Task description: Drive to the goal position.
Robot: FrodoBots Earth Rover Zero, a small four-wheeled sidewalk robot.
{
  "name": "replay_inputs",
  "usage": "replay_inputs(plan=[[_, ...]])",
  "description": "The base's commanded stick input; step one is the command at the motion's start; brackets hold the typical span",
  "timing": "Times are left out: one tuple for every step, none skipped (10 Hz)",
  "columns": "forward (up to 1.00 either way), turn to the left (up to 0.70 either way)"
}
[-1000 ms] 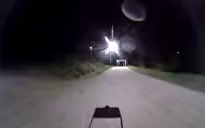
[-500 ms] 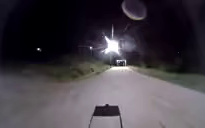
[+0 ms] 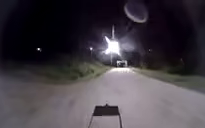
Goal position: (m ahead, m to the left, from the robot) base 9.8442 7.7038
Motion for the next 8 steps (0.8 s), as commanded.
replay_inputs(plan=[[0.7,0.0],[0.7,0.0],[0.7,0.0],[0.7,0.0],[0.7,0.0],[0.7,0.0],[0.7,0.0],[0.7,0.0]])
